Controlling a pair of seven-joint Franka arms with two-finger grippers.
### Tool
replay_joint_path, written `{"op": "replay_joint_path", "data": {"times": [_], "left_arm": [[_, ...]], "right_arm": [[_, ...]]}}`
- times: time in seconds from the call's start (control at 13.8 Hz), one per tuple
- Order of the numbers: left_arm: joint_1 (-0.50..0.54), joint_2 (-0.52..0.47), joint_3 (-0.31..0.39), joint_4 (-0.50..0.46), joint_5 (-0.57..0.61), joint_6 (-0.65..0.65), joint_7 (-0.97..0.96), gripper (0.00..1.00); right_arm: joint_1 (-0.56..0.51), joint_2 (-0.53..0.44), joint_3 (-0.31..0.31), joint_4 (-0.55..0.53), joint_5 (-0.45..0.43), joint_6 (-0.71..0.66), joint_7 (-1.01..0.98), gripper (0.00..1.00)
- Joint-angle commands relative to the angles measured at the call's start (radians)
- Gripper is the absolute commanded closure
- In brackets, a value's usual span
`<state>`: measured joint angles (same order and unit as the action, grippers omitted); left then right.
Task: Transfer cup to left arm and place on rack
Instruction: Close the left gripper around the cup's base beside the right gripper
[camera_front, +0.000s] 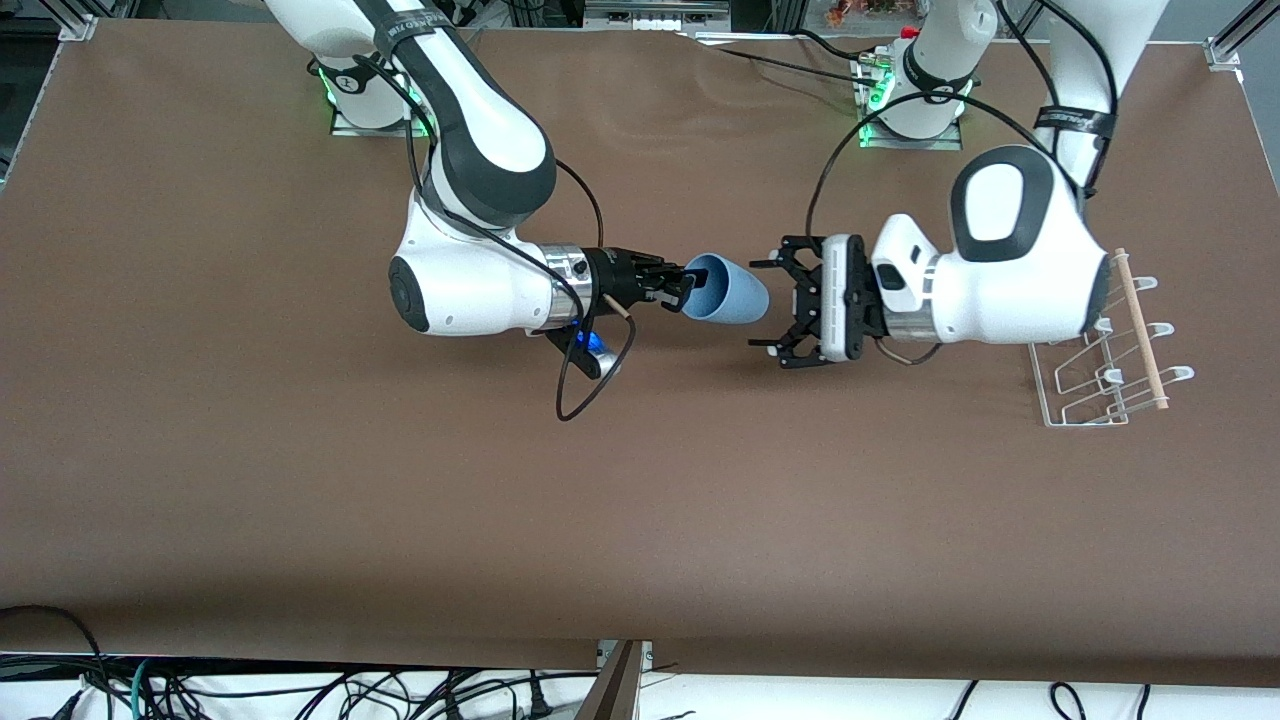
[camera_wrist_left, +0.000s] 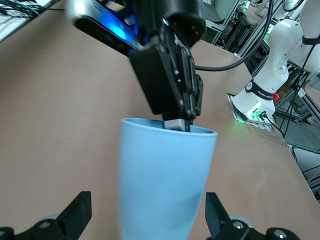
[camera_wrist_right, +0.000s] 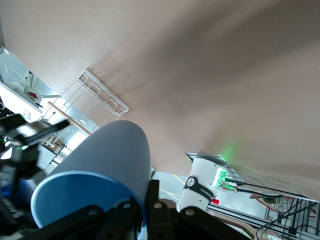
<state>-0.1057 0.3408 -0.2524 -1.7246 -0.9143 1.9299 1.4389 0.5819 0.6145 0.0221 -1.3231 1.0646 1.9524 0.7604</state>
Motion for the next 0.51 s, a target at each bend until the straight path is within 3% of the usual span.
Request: {"op": "replay_joint_path", "data": {"times": [0.0,0.15,0.22,0.29,0.36,0.44], "left_arm": [[-0.003,-0.006,-0.014,-0.033,-0.040,0.024,0.044,0.00],[-0.003,-0.008,-0.033,-0.050,-0.040,0.029,0.049,0.02],[-0.003,-0.014,-0.034,-0.050,-0.040,0.044,0.066,0.56],[-0.003,-0.019,-0.034,-0.049,-0.038,0.044,0.064,0.88],[-0.003,-0.019,-0.036,-0.047,-0.040,0.046,0.064,1.00],[-0.003,-0.019,-0.036,-0.044,-0.040,0.046,0.064,1.00]], "right_arm": [[0.000,0.027,0.001,0.057,0.020,-0.004,0.030,1.00],[-0.002,0.027,0.001,0.064,0.020,-0.004,0.031,1.00],[-0.004,0.027,-0.001,0.064,0.020,-0.004,0.031,1.00],[-0.004,0.027,0.001,0.064,0.020,-0.004,0.031,1.00],[-0.007,0.027,0.001,0.064,0.020,-0.004,0.031,1.00],[-0.008,0.027,-0.001,0.064,0.020,-0.004,0.030,1.00]]}}
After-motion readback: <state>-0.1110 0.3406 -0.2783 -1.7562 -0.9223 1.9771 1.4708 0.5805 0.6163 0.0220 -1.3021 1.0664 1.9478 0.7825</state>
